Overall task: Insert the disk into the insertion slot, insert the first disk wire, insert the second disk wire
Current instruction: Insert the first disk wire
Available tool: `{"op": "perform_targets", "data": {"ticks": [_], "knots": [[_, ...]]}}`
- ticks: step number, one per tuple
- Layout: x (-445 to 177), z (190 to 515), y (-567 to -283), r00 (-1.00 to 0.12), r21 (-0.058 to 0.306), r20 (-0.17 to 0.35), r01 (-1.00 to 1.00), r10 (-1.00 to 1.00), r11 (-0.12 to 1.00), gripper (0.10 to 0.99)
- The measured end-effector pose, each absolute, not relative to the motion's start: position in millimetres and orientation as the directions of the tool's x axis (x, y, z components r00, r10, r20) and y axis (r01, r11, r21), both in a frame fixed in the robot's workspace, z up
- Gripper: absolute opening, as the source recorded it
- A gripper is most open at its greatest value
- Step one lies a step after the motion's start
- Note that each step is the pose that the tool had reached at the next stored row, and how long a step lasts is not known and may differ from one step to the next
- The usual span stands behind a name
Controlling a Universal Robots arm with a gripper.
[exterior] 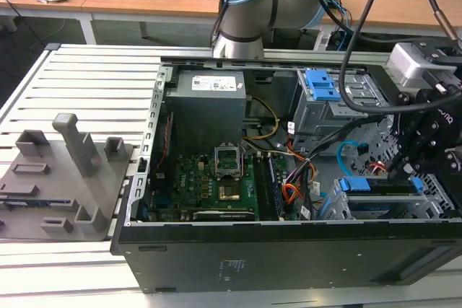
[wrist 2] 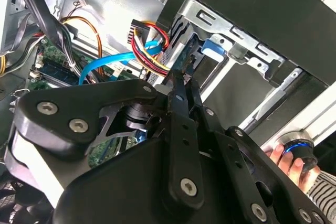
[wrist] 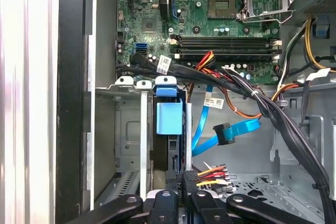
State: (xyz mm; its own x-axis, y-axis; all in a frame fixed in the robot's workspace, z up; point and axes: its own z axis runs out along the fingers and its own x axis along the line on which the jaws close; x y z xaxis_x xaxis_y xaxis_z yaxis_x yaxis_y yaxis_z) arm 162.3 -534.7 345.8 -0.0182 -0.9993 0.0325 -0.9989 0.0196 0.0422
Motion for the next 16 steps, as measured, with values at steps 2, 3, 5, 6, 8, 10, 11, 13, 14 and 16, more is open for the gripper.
{"op": "perform_targets", "data": {"ticks": [2,3,5,6,8,10,11,13,14,16], "knots": [[162.3,344.8,-535.4,-0.018,0.042,0.033,-0.999,-0.999,0.019,0.165],[162.4,344.5,-535.5,-0.018,0.042,0.033,-0.999,-0.999,0.019,0.165],[162.8,343.7,-535.6,-0.018,0.042,0.033,-0.999,-0.999,0.019,0.165],[163.1,343.3,-535.6,-0.018,0.042,0.033,-0.999,-0.999,0.019,0.165],[165.0,342.1,-535.5,-0.018,0.042,0.031,-0.999,-0.999,0.019,0.165],[165.5,342.4,-535.6,-0.018,0.042,0.033,-0.999,-0.999,0.02,0.165],[165.6,342.3,-535.6,-0.018,0.042,0.033,-0.999,-0.999,0.02,0.165],[165.8,341.8,-535.7,-0.018,0.042,0.033,-0.999,-0.999,0.019,0.165],[165.8,340.6,-535.9,-0.018,0.042,0.032,-0.999,-0.999,0.019,0.165],[165.9,337.9,-536.4,-0.018,0.042,0.034,-0.999,-0.999,0.019,0.165]]}}
